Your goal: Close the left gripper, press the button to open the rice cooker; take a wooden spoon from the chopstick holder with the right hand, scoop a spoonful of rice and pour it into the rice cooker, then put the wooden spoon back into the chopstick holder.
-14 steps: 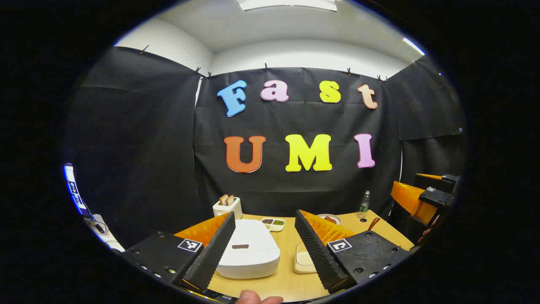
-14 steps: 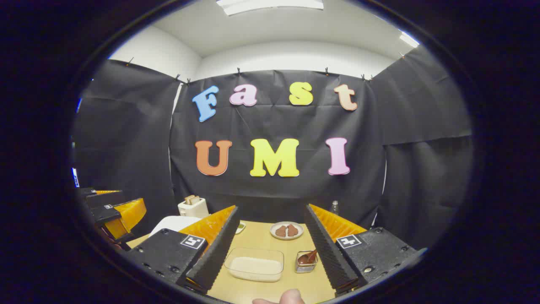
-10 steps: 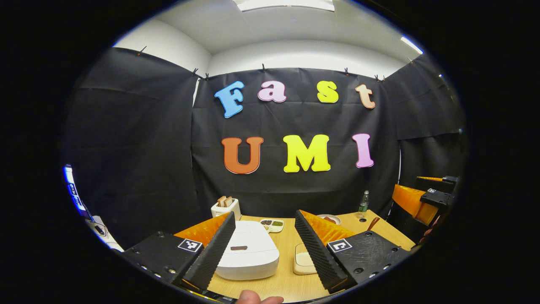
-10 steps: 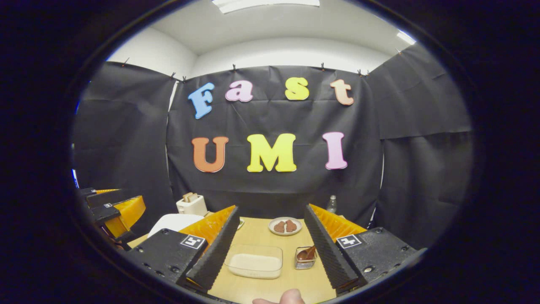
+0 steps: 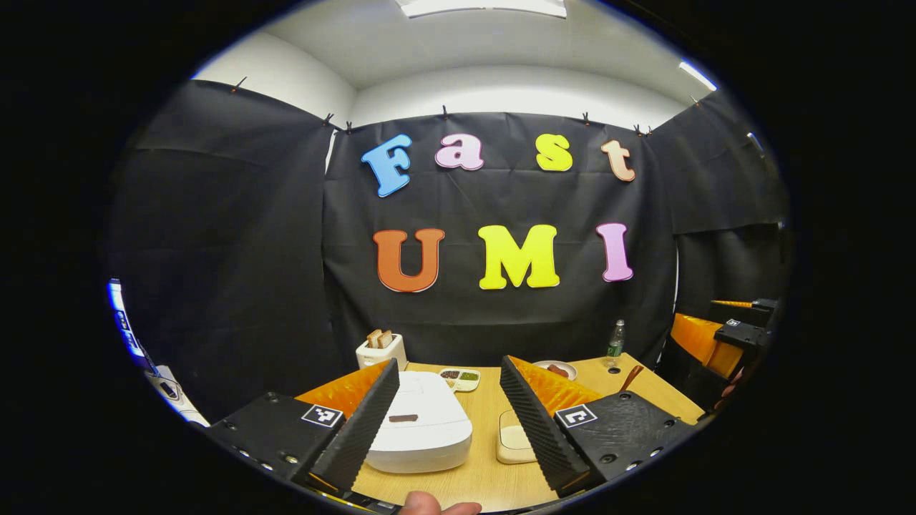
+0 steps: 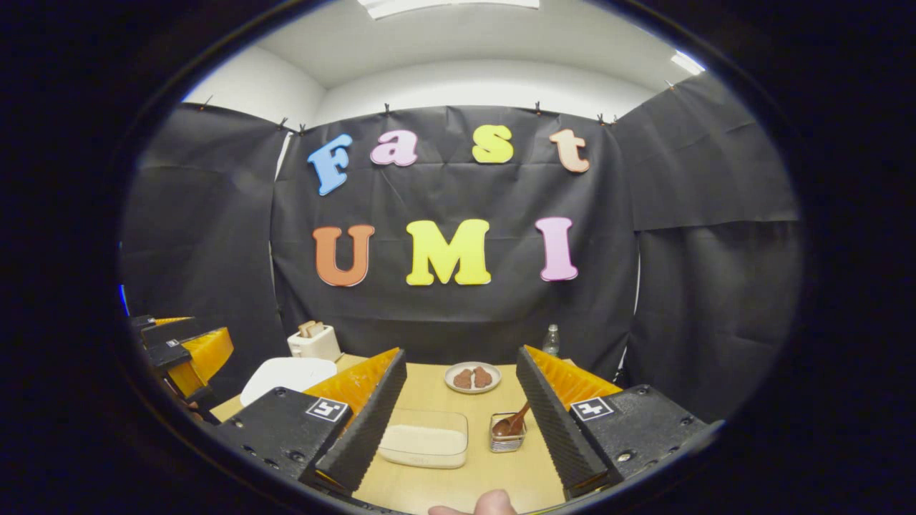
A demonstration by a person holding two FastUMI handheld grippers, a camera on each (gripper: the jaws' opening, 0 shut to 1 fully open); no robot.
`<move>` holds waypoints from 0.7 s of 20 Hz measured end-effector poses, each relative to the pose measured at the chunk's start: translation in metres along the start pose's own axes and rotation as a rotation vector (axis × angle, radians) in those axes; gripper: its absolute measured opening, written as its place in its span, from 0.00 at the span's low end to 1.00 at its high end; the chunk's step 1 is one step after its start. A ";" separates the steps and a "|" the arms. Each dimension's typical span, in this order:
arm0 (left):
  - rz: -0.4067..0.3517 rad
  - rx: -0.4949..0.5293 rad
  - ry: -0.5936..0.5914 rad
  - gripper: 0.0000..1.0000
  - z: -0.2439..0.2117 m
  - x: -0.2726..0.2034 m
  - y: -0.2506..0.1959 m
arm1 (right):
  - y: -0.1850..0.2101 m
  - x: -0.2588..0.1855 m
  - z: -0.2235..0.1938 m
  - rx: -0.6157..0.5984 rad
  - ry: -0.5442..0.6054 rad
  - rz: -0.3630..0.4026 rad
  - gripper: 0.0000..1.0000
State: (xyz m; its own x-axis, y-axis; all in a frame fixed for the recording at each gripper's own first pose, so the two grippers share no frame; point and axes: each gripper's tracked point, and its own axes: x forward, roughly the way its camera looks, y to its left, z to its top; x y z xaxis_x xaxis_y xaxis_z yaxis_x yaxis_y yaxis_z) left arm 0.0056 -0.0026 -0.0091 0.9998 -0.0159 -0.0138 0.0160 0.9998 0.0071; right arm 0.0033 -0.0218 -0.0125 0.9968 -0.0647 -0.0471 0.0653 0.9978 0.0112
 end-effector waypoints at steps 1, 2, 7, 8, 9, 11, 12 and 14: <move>-0.001 -0.001 0.003 0.92 -0.002 0.001 -0.001 | 0.000 0.001 -0.002 0.002 0.004 -0.002 0.98; 0.000 -0.001 0.006 0.92 -0.001 0.001 -0.001 | 0.000 0.002 -0.002 0.005 0.006 -0.004 0.98; 0.000 0.002 0.021 0.92 -0.007 0.005 0.000 | -0.001 0.004 -0.005 -0.003 0.016 -0.005 0.98; 0.000 0.000 0.025 0.92 -0.008 0.006 0.001 | 0.000 0.005 -0.005 -0.001 0.019 -0.003 0.98; 0.000 -0.002 0.031 0.92 -0.009 0.007 0.000 | -0.001 0.007 -0.006 0.001 0.021 -0.002 0.98; -0.003 -0.007 0.048 0.92 -0.014 0.011 -0.002 | -0.002 0.011 -0.008 0.005 0.028 -0.001 0.98; -0.005 -0.008 0.058 0.92 -0.017 0.012 -0.003 | -0.003 0.014 -0.007 0.005 0.030 -0.004 0.98; -0.003 -0.011 0.083 0.92 -0.024 0.016 -0.004 | -0.007 0.020 -0.010 0.005 0.037 -0.006 0.98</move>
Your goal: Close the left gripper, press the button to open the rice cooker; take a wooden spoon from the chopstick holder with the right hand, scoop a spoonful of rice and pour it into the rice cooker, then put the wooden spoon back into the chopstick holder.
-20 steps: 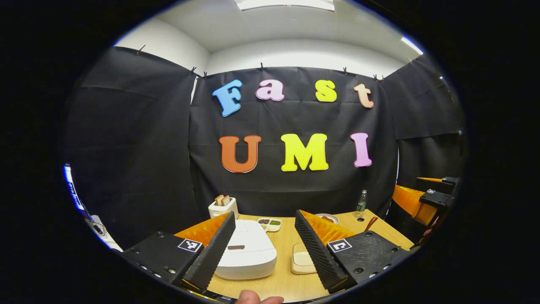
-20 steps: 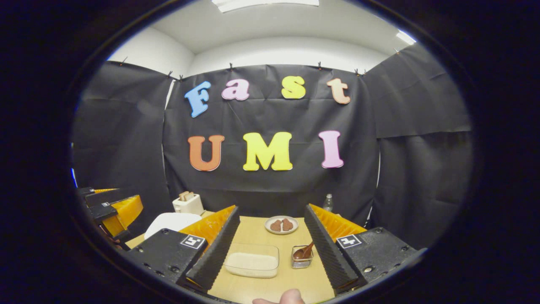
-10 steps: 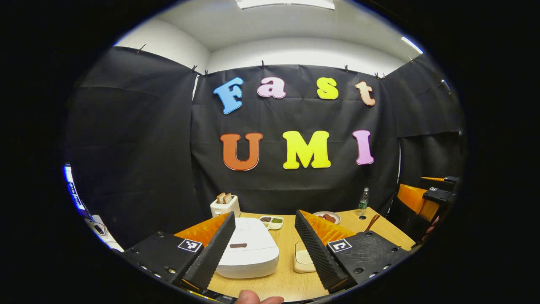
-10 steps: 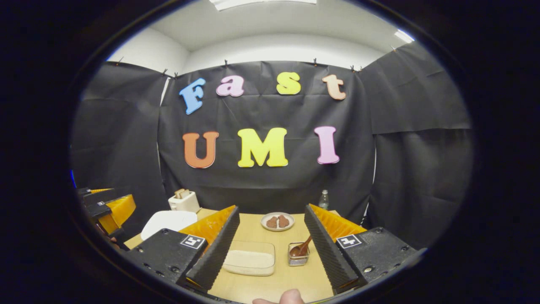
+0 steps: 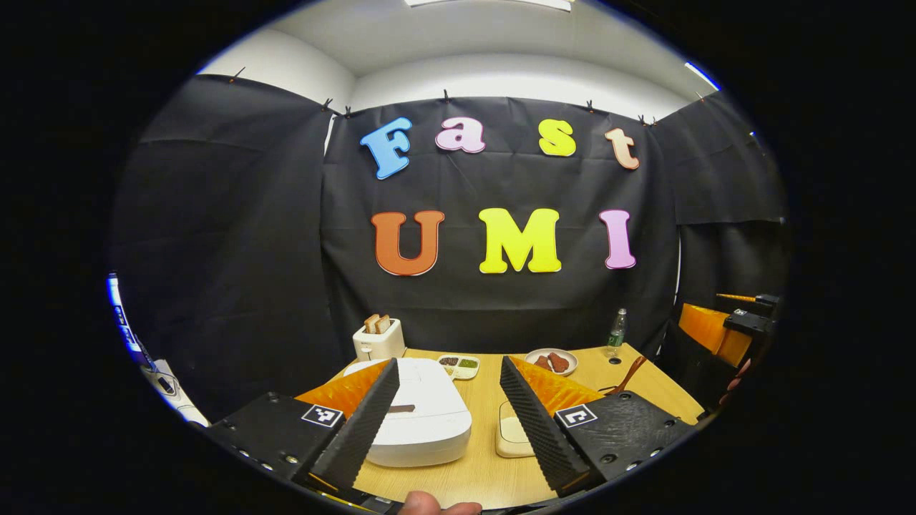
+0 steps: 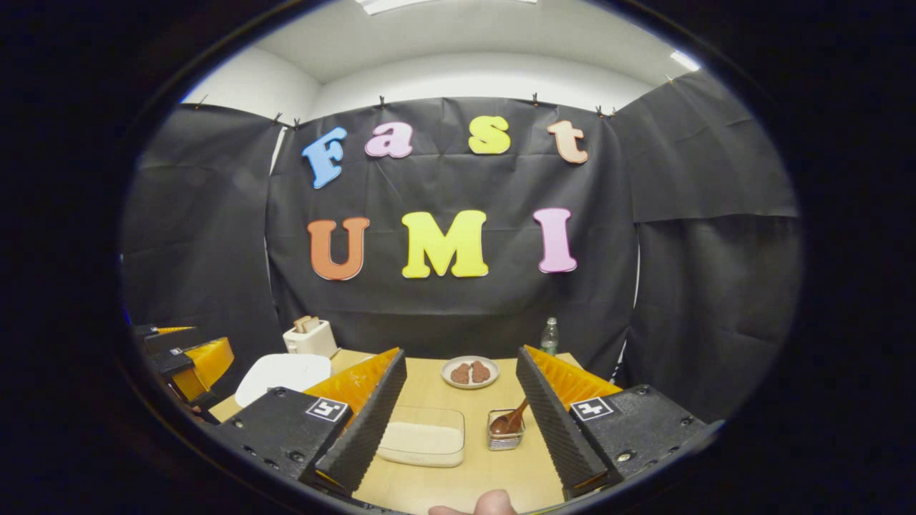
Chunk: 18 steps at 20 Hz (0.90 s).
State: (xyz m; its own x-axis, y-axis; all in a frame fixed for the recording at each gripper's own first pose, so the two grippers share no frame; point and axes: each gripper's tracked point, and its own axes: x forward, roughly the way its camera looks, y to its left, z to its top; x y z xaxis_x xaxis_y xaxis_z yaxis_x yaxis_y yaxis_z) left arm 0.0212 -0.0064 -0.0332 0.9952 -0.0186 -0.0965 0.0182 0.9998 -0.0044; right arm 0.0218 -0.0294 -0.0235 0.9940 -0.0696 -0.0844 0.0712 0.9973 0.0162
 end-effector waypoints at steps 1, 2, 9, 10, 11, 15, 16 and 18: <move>0.004 -0.004 0.017 0.92 -0.004 0.003 0.001 | -0.001 0.003 -0.002 0.000 0.006 0.000 0.98; 0.011 -0.010 0.039 0.92 -0.010 0.005 0.004 | -0.003 0.007 -0.003 0.002 0.013 0.000 0.98; 0.065 -0.053 0.190 0.93 -0.043 0.040 0.028 | -0.014 0.047 -0.008 0.014 0.036 0.012 0.97; 0.064 -0.052 0.217 0.93 -0.049 0.047 0.031 | -0.015 0.054 -0.009 0.019 0.041 0.017 0.98; 0.064 -0.052 0.254 0.93 -0.058 0.054 0.034 | -0.017 0.061 -0.011 0.023 0.046 0.020 0.98; 0.062 -0.065 0.388 0.93 -0.087 0.076 0.046 | -0.029 0.085 -0.016 0.039 0.059 0.017 0.98; 0.057 -0.070 0.419 0.93 -0.095 0.079 0.047 | -0.033 0.089 -0.017 0.045 0.064 0.012 0.98; 0.059 -0.086 0.455 0.68 -0.104 0.089 0.053 | -0.041 0.096 -0.024 0.056 0.081 0.001 0.98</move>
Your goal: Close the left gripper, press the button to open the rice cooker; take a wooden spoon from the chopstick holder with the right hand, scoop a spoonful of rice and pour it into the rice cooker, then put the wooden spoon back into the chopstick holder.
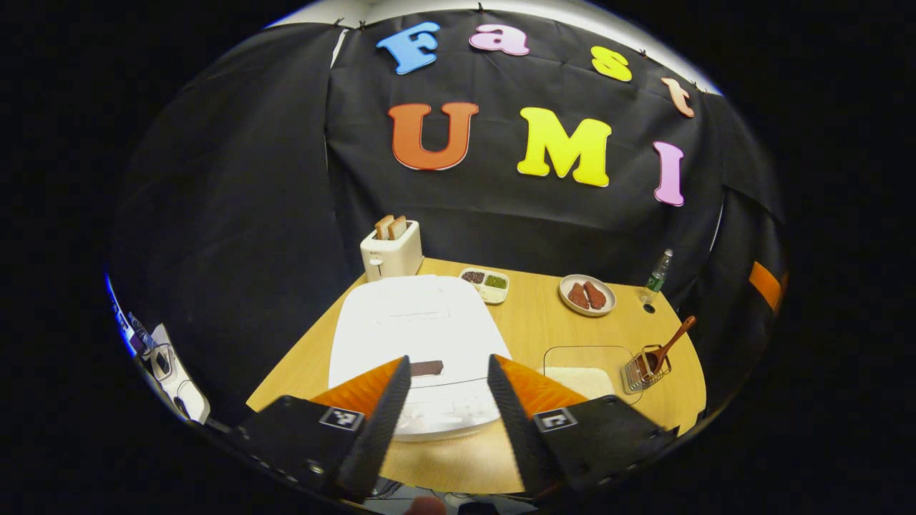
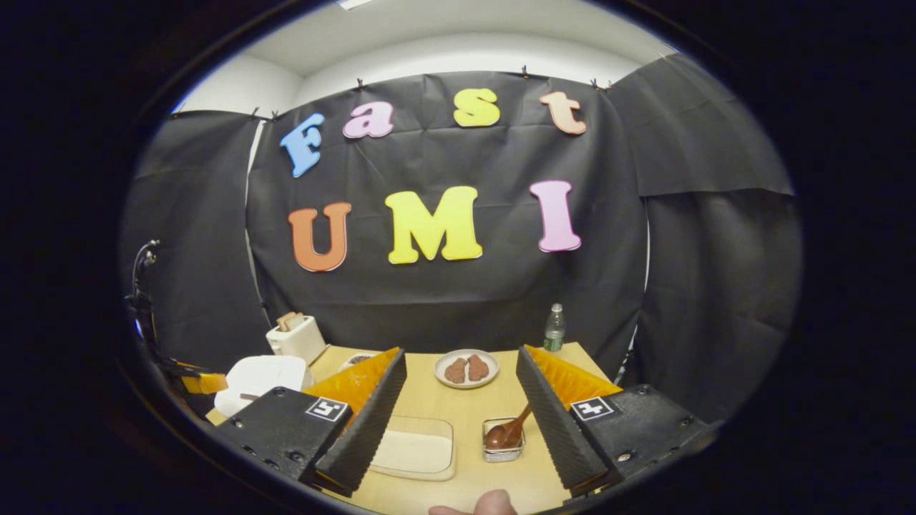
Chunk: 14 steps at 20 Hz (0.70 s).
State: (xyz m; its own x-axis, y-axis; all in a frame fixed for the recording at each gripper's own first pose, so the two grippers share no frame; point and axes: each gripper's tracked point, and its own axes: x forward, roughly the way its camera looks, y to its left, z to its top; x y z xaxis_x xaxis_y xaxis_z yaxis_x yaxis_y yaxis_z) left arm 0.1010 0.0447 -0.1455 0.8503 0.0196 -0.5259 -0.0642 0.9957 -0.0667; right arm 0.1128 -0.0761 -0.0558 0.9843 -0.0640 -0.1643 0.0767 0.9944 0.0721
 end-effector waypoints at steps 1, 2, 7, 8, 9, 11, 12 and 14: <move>0.001 -0.005 0.026 0.43 -0.005 0.006 0.003 | -0.004 0.002 -0.003 0.006 0.007 -0.006 0.98; -0.007 -0.004 0.054 0.40 -0.010 0.010 0.003 | -0.008 0.005 -0.005 0.010 0.013 -0.013 0.98; -0.024 0.026 0.142 0.41 -0.025 0.030 0.008 | -0.026 0.012 -0.016 0.018 0.038 -0.050 0.97; -0.012 0.022 0.154 0.23 -0.027 0.035 0.011 | -0.029 0.013 -0.018 0.021 0.042 -0.055 0.96; -0.028 0.017 0.175 0.05 -0.031 0.037 0.010 | -0.030 0.014 -0.020 0.024 0.046 -0.061 0.99; -0.011 -0.014 0.184 0.05 -0.032 0.044 0.011 | -0.035 0.015 -0.022 0.028 0.052 -0.070 0.98; -0.031 -0.039 0.193 0.00 -0.033 0.056 0.010 | -0.037 0.016 -0.023 0.027 0.055 -0.074 0.99; -0.016 -0.053 0.194 0.00 -0.031 0.060 0.020 | -0.040 0.018 -0.026 0.026 0.062 -0.082 0.99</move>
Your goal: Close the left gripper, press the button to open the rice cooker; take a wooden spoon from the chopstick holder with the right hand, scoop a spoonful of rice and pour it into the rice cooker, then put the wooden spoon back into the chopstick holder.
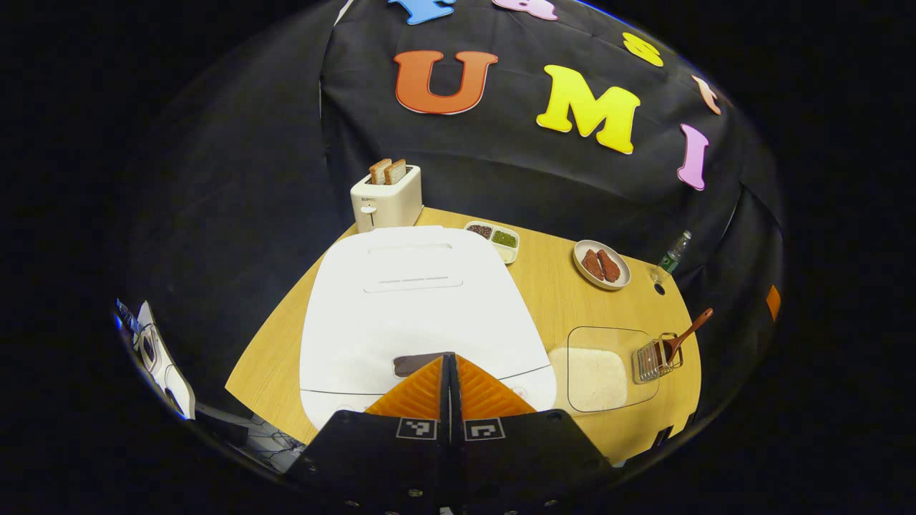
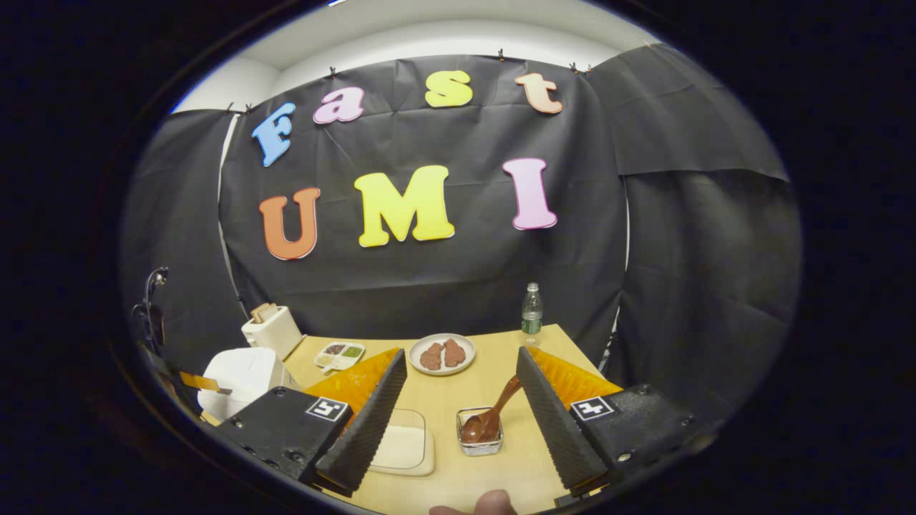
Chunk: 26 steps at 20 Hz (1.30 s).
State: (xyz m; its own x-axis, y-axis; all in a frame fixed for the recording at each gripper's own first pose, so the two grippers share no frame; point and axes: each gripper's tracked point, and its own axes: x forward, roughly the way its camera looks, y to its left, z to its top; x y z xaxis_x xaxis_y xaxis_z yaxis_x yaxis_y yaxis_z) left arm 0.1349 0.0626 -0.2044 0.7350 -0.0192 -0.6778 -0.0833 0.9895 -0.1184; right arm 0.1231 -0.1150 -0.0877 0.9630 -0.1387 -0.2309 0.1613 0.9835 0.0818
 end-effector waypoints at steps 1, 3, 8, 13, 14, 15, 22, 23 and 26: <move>0.014 -0.007 -0.002 0.00 0.001 0.003 0.005 | -0.001 0.002 -0.002 0.001 0.007 -0.002 0.99; 0.026 -0.018 0.001 0.00 0.000 0.009 0.010 | -0.004 0.006 -0.006 0.002 0.017 -0.006 0.99; 0.042 -0.044 0.010 0.00 -0.002 0.019 0.015 | -0.010 0.010 -0.008 -0.003 0.031 -0.015 0.98; 0.018 -0.160 0.061 0.01 -0.016 0.018 0.016 | 0.000 0.012 -0.012 -0.004 0.045 0.006 0.98; 0.010 -0.174 0.049 0.01 -0.014 0.019 0.016 | 0.003 0.011 -0.011 -0.003 0.045 0.015 0.99; 0.007 -0.179 0.058 0.00 -0.014 0.019 0.016 | 0.006 0.011 -0.010 -0.005 0.042 0.024 0.99; 0.048 -0.155 -0.258 0.01 0.100 -0.017 0.017 | -0.005 0.003 0.005 -0.031 0.009 0.017 0.98; 0.059 -0.130 -0.338 0.02 0.121 -0.023 0.017 | -0.008 0.003 0.003 -0.033 0.012 0.014 0.98; 0.078 -0.053 -0.501 0.07 0.170 -0.043 0.016 | -0.017 0.000 0.004 -0.037 0.011 0.005 0.98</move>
State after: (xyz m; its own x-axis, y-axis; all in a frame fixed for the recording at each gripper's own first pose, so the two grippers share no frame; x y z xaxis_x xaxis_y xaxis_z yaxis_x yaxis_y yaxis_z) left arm 0.2164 0.1034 -0.0531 0.9565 0.1386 -0.2566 -0.1755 0.9763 -0.1267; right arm 0.1213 -0.1321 -0.0851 0.9613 -0.1331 -0.2414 0.1486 0.9878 0.0467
